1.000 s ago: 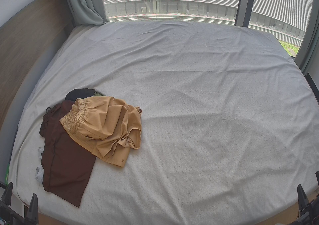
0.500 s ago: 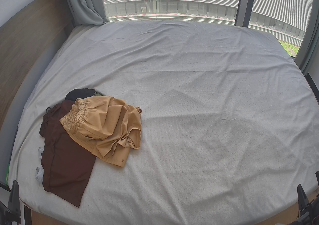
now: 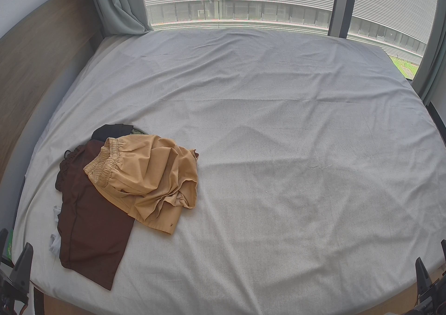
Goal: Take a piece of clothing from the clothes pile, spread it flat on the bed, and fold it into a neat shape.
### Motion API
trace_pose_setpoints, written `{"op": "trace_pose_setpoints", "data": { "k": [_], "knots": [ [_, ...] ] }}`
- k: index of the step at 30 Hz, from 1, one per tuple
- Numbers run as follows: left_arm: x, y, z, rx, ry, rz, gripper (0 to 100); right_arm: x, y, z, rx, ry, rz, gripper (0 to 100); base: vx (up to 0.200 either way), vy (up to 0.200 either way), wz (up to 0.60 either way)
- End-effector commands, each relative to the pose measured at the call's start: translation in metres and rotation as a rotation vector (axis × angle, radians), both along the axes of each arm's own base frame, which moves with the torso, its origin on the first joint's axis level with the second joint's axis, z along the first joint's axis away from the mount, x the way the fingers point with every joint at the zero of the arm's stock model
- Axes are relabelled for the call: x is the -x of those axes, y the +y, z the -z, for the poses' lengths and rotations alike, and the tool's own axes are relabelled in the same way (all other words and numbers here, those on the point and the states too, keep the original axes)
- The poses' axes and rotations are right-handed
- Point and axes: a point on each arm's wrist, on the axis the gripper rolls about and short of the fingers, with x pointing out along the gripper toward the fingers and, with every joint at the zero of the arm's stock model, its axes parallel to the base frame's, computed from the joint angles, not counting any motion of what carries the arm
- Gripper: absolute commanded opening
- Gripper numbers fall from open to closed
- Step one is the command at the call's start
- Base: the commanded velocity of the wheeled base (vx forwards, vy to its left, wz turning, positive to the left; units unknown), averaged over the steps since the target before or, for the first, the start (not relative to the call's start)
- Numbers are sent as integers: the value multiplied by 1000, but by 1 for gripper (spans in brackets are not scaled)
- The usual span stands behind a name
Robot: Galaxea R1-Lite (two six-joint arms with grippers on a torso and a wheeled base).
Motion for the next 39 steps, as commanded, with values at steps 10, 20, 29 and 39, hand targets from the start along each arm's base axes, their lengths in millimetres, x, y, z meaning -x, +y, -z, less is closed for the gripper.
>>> {"op": "trace_pose_setpoints", "data": {
  "k": [10,20,29,39],
  "knots": [
    [-29,-5,-24,73,122,102,100,0,0,5,0,1,-1,100,0,0,0],
    [-54,-9,-40,86,132,117,100,0,0,5,0,1,-3,100,0,0,0],
    [-81,-15,-41,85,199,180,100,0,0,5,0,1,-3,100,0,0,0],
    [-101,-13,-52,96,220,236,100,0,0,5,0,1,-3,100,0,0,0]
  ]
}}
